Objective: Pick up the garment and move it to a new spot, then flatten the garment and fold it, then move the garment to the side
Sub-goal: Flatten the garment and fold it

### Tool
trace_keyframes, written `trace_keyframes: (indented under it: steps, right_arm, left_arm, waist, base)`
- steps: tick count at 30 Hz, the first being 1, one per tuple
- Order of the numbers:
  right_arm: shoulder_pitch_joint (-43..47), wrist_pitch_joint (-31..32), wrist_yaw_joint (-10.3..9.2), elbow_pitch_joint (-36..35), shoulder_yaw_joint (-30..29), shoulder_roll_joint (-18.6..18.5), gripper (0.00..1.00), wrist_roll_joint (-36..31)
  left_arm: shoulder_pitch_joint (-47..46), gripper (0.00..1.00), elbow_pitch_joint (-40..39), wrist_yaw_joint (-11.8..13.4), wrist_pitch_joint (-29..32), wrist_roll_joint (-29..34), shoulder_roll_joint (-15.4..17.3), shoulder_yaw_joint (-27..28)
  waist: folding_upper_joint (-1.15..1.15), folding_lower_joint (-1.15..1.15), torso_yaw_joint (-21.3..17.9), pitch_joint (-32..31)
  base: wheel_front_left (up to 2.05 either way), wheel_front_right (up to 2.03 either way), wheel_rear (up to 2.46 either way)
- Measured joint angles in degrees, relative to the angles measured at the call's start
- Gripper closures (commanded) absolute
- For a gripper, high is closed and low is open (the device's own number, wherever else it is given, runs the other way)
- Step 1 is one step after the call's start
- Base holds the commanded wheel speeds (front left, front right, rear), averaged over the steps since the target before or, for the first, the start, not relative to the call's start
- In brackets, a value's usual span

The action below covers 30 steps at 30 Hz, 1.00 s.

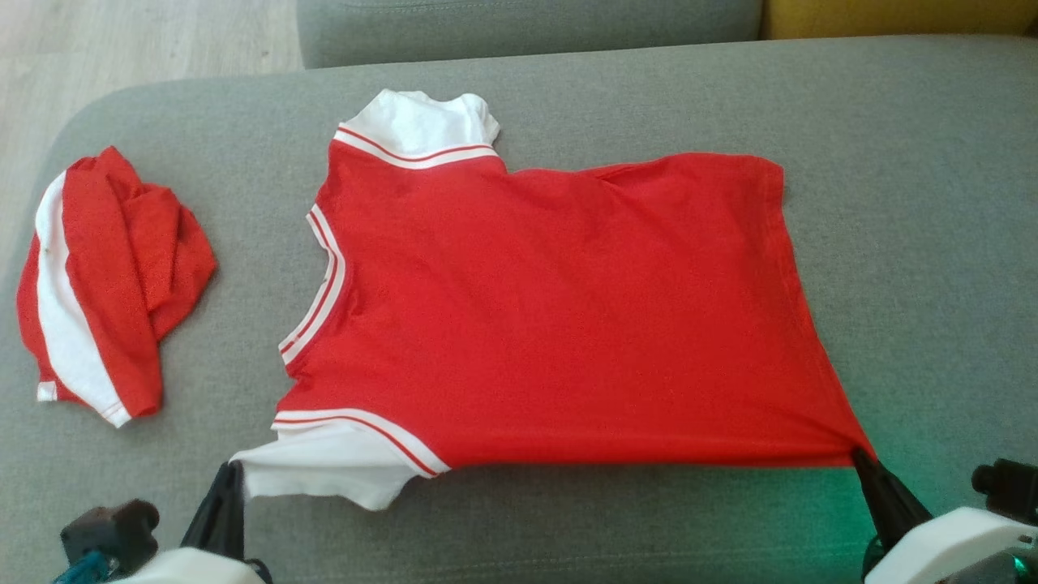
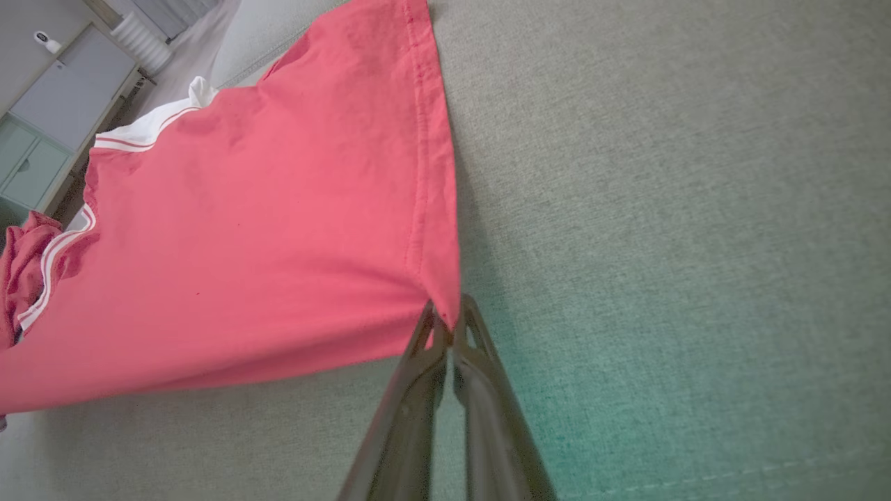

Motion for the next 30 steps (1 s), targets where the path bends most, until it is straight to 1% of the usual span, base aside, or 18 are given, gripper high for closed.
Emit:
trace_keyframes:
  steps: [2,5,9,11,12,14,17,21,24,27,29,30]
  right_arm:
    - [0.76,3.28,0.00,-2.85,-1.66,1.81,1.00,-1.75]
    - [0.53,8.34,0.00,-5.31,-3.64,3.53,1.00,-3.56]
    - [-0.15,14.52,0.00,-6.13,-5.35,4.74,1.00,-5.31]
    - [-2.04,17.33,0.00,-6.05,-5.70,4.91,1.00,-5.82]
    - [-2.04,17.33,0.00,-6.05,-5.70,4.91,1.00,-5.82]
    - [-5.39,19.42,0.00,-5.58,-6.08,4.90,1.00,-6.28]
    - [-10.90,21.90,0.00,-5.25,-6.25,4.87,1.00,-6.99]
    - [-16.34,23.01,0.00,-3.43,-6.15,4.56,1.00,-7.39]
    - [-19.27,22.97,0.00,-1.90,-5.91,4.50,1.00,-7.37]
    - [-21.95,22.24,0.00,-0.26,-5.28,4.20,1.00,-7.30]
    - [-23.59,21.30,0.00,0.58,-4.75,3.81,1.00,-6.98]
    - [-24.21,20.40,0.00,0.76,-4.42,3.54,0.72,-6.61]
  left_arm:
    - [0.13,1.00,-1.02,0.18,1.55,-0.14,0.43,-0.04]
    - [-0.31,1.00,-1.27,-0.32,4.58,-1.32,1.37,-0.34]
    - [-3.85,1.00,-0.85,-1.30,8.99,-3.44,3.02,-0.36]
    - [-6.60,1.00,-0.34,-2.43,10.78,-4.75,3.99,-0.26]
    - [-6.60,1.00,-0.34,-2.43,10.78,-4.75,3.99,-0.26]
    - [-9.71,1.00,0.67,-3.42,13.00,-7.12,4.52,-0.19]
    - [-14.22,1.00,2.32,-4.24,15.46,-9.14,5.45,0.00]
    - [-19.26,1.00,4.91,-5.24,17.94,-12.10,6.24,0.22]
    - [-22.74,1.00,6.99,-5.68,18.75,-13.04,6.53,0.36]
    - [-26.61,1.00,9.45,-5.90,19.49,-14.50,6.58,0.78]
    - [-28.78,1.00,10.94,-6.58,19.92,-15.14,6.67,0.78]
    - [-29.61,0.58,11.67,-6.78,19.92,-15.57,6.67,0.75]
  waist:
    - [0.00,0.00,-0.10,0.26]
    - [0.00,0.00,-0.08,1.02]
    - [0.00,0.00,0.01,2.54]
    - [0.00,0.00,-0.17,3.49]
    - [0.00,0.00,-0.17,3.49]
    - [0.00,0.00,-0.39,4.56]
    - [0.00,0.00,-0.74,6.28]
    - [0.00,0.00,-1.31,8.48]
    - [0.00,0.00,-1.56,9.90]
    - [0.00,0.00,-1.63,11.13]
    - [0.00,0.00,-1.72,11.79]
    - [0.00,0.00,-1.74,12.06]
  base:
    - [0.00,0.00,0.00]
    - [0.00,0.00,0.00]
    - [0.00,0.00,0.00]
    - [0.00,0.00,0.00]
    - [0.00,0.00,0.00]
    - [0.00,0.00,0.00]
    - [0.00,0.00,0.00]
    - [0.00,0.00,0.00]
    - [0.00,0.00,0.00]
    - [0.00,0.00,0.00]
    - [0.00,0.00,0.00]
    - [0.00,0.00,0.00]
